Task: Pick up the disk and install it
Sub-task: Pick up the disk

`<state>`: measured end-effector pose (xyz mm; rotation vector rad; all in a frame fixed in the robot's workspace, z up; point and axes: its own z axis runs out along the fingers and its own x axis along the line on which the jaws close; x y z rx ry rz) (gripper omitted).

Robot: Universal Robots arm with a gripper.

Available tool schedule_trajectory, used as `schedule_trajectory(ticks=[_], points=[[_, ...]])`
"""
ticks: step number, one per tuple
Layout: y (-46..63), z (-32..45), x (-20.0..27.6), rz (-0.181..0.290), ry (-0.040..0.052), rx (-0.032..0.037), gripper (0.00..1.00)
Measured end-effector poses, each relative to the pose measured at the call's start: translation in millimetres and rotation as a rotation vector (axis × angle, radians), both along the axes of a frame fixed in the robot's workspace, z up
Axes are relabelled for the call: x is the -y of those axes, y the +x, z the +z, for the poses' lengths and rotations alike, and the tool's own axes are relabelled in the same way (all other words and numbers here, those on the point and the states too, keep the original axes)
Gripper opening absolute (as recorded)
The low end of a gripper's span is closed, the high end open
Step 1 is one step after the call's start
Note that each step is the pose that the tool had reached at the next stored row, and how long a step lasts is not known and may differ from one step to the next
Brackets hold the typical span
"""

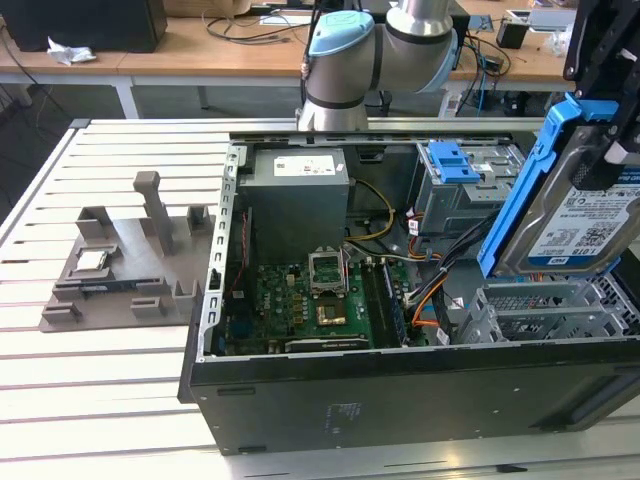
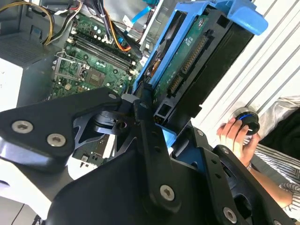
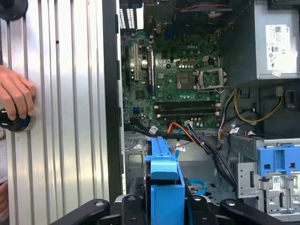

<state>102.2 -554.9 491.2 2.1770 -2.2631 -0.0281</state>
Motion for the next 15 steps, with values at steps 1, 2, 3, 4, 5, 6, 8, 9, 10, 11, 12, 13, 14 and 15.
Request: schedule_trajectory(ticks=[1, 2, 3, 4, 5, 6, 8, 9, 10, 11, 12, 13, 14, 15], points=[[1.7, -1.2, 0.0, 0.000, -0.0004, 0.0000, 0.36], [3.5, -3.1, 0.0, 0.000, -0.0007, 0.0000, 0.36], [4.7, -4.5, 0.0, 0.000, -0.0009, 0.0000, 0.36], [6.2, -6.2, 0.0, 0.000, -0.0010, 0.0000, 0.36], [9.1, -9.2, 0.0, 0.000, -0.0014, 0.0000, 0.36], [10.8, -10.4, 0.0, 0.000, -0.0019, 0.0000, 0.36], [15.2, -13.2, 0.0, 0.000, -0.0030, 0.0000, 0.36], [16.3, -13.7, 0.0, 0.000, -0.0033, 0.0000, 0.36], [18.3, -14.3, 0.0, 0.000, -0.0037, 0.0000, 0.36], [19.8, -14.7, 0.0, 0.000, -0.0039, 0.0000, 0.36], [21.0, -15.0, 0.0, 0.000, -0.0039, 0.0000, 0.36], [21.9, -15.2, 0.0, 0.000, -0.0037, 0.0000, 0.36], [22.2, -15.2, -0.1, 0.000, -0.0037, 0.0000, 0.36], [22.2, -15.2, -0.1, 0.000, -0.0037, 0.0000, 0.36]])
